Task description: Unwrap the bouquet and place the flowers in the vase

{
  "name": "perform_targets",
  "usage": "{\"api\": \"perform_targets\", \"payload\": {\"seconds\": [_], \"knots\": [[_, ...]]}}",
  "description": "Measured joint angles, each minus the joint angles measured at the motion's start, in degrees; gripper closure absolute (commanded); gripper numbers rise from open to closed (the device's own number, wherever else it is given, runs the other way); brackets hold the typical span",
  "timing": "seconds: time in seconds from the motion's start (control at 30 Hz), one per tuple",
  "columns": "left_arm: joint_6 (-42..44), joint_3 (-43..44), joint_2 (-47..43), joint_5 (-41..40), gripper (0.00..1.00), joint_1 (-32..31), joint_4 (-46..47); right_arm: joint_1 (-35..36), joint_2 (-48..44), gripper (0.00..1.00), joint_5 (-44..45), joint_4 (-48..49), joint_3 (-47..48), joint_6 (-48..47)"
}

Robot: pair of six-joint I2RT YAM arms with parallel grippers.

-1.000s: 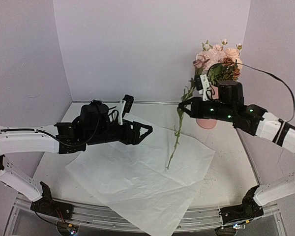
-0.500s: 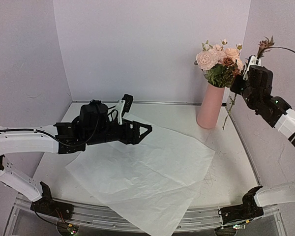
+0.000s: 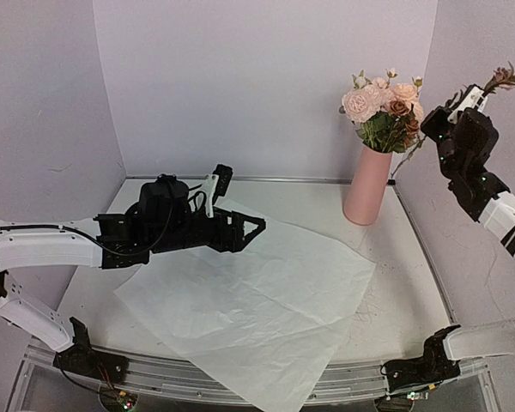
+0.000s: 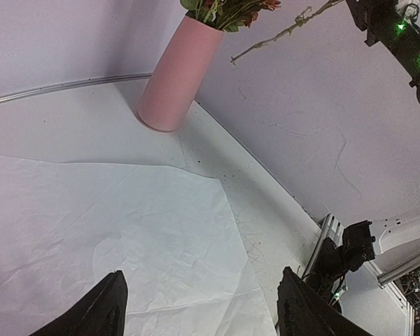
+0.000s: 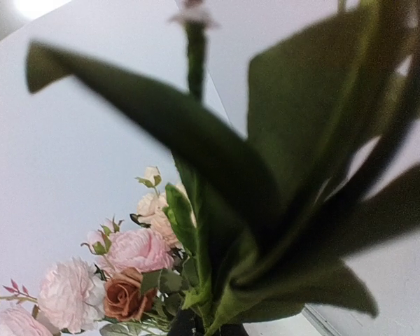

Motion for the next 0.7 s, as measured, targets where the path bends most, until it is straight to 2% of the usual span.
{"api": "perform_targets", "payload": {"seconds": [0.17,0.33,0.7], "knots": [[0.26,0.00,0.18,-0.22,0.25,0.00,0.02,-0.65,5.08,1.00,-3.52,6.94,1.98,-0.70],[0.74,0.02,2.18,-0.38,0.26,0.00,0.04,-0.87,9.94,1.00,-5.72,9.34,5.59,-2.22],[1.60,2.19,6.15,-0.38,0.26,0.00,-0.31,-1.48,10.87,1.00,-6.78,11.77,9.82,-5.71]]}}
